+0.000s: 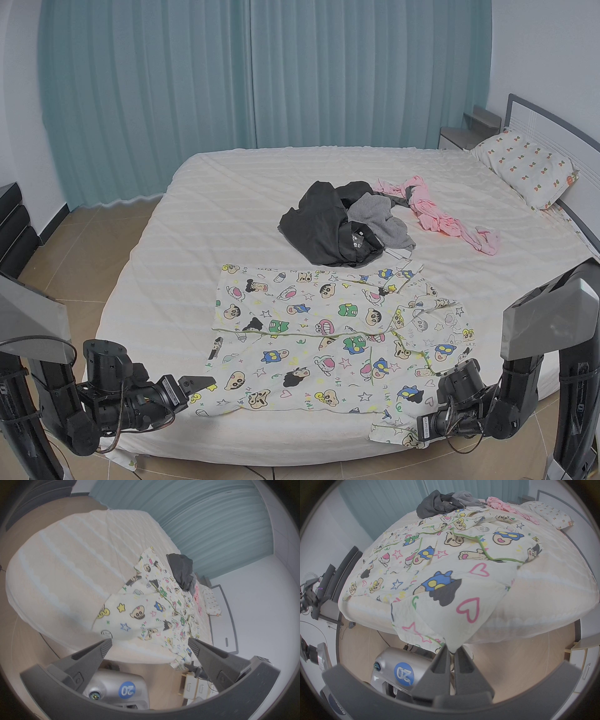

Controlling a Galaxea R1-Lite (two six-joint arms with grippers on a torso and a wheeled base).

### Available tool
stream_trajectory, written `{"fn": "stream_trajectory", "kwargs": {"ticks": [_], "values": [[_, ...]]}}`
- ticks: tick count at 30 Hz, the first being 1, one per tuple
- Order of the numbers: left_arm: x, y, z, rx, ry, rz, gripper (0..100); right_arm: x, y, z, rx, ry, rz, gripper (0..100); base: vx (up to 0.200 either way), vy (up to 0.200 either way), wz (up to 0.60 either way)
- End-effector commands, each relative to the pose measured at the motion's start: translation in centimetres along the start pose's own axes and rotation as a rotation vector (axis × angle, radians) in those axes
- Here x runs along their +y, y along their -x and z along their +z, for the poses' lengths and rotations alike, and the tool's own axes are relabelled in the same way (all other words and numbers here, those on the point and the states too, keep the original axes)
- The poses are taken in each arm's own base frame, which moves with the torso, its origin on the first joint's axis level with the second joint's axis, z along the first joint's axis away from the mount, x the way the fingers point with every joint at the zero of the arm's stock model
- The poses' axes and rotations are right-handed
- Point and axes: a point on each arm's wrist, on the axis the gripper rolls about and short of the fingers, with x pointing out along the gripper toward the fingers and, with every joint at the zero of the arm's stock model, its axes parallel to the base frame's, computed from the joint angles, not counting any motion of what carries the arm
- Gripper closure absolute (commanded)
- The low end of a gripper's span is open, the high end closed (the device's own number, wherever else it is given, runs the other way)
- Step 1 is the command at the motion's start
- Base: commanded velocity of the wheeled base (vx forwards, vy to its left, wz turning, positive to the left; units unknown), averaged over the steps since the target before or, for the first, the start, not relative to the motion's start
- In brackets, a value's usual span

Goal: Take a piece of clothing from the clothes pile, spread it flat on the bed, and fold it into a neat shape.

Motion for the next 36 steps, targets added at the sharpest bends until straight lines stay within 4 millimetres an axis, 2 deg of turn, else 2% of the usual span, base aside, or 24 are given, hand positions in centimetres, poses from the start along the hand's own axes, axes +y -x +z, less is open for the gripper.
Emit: {"fn": "stream_trajectory", "kwargs": {"ticks": [1, 4, 13, 22, 36], "values": [[1.7, -3.0, -0.9, 0.01, -0.098, 0.137, 0, -1.5, 0.6, -0.2, 0.014, -0.007, -0.031, 100, 0.0, 0.0, 0.0], [3.1, -4.2, -1.9, 0.03, -0.21, 0.241, 0, -1.9, 0.7, -0.6, 0.034, 0.003, -0.041, 100, 0.0, 0.0, 0.0], [3.7, -5.2, -3.1, 0.019, -0.351, 0.365, 0, -2.2, 1.0, -1.0, 0.053, 0.018, -0.05, 100, 0.0, 0.0, 0.0], [3.5, -5.1, -3.7, 0.029, -0.372, 0.374, 0, -3.6, 1.5, -1.9, 0.097, 0.024, -0.082, 100, 0.0, 0.0, 0.0], [3.8, -4.3, -4.0, 0.036, -0.335, 0.398, 0, -4.1, 2.2, -3.3, 0.156, 0.077, -0.094, 100, 0.0, 0.0, 0.0]]}}
